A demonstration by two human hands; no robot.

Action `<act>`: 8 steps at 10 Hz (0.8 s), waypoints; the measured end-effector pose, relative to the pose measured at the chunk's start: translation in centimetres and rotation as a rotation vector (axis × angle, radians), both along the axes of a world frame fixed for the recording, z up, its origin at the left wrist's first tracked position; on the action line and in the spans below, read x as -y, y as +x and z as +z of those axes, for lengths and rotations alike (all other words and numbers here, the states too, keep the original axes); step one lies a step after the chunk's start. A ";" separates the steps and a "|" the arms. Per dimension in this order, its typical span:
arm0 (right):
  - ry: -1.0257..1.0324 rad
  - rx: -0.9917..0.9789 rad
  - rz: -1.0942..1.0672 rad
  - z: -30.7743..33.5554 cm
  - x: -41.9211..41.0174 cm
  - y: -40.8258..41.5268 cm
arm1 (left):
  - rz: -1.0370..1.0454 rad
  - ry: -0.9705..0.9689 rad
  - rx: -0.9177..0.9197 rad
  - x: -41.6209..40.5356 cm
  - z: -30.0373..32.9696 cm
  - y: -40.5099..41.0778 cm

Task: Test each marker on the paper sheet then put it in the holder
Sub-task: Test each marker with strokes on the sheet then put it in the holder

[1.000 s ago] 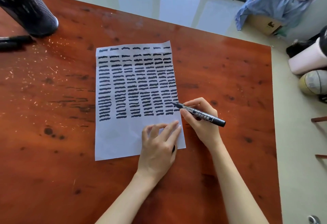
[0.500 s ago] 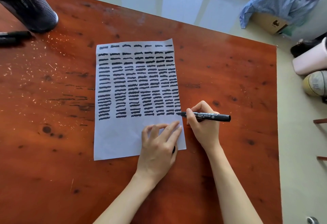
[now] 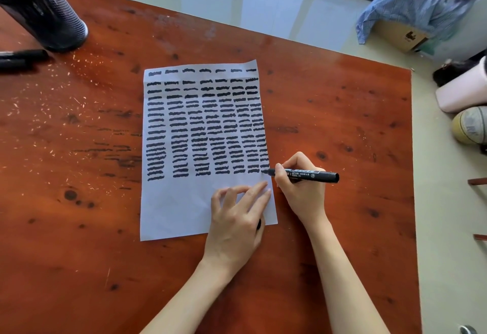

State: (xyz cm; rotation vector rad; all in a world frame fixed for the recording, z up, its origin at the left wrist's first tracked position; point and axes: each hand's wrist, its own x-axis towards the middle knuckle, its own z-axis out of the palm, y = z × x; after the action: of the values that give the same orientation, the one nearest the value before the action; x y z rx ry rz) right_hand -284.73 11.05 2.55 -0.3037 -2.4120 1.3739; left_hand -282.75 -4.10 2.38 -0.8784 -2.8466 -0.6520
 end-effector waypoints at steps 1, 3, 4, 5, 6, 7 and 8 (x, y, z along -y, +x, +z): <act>0.007 -0.001 -0.006 0.1 0.0 0.0 | -0.001 -0.005 -0.001 0.0 0.0 0.0; 0.013 -0.007 -0.021 -0.1 0.1 0.1 | 0.001 0.004 -0.002 0.0 0.0 0.0; 0.009 -0.014 -0.026 0.0 0.1 0.1 | 0.003 0.000 -0.008 0.0 0.0 0.0; 0.005 -0.016 -0.037 0.0 0.1 0.1 | 0.001 0.002 -0.010 0.0 0.1 0.0; 0.000 -0.019 -0.044 -0.1 0.1 0.2 | 0.003 -0.007 -0.016 0.0 0.1 0.0; -0.005 -0.026 -0.046 -0.1 0.1 0.1 | 0.002 -0.006 -0.016 0.0 0.1 0.0; -0.006 -0.030 -0.048 -0.1 0.1 0.1 | 0.003 -0.005 -0.021 0.0 0.1 0.0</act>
State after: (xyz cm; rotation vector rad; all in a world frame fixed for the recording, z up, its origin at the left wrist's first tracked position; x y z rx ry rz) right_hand -284.64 10.94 2.47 -0.3383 -2.3611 1.3558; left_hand -282.77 -4.11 2.45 -0.8763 -2.8320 -0.6318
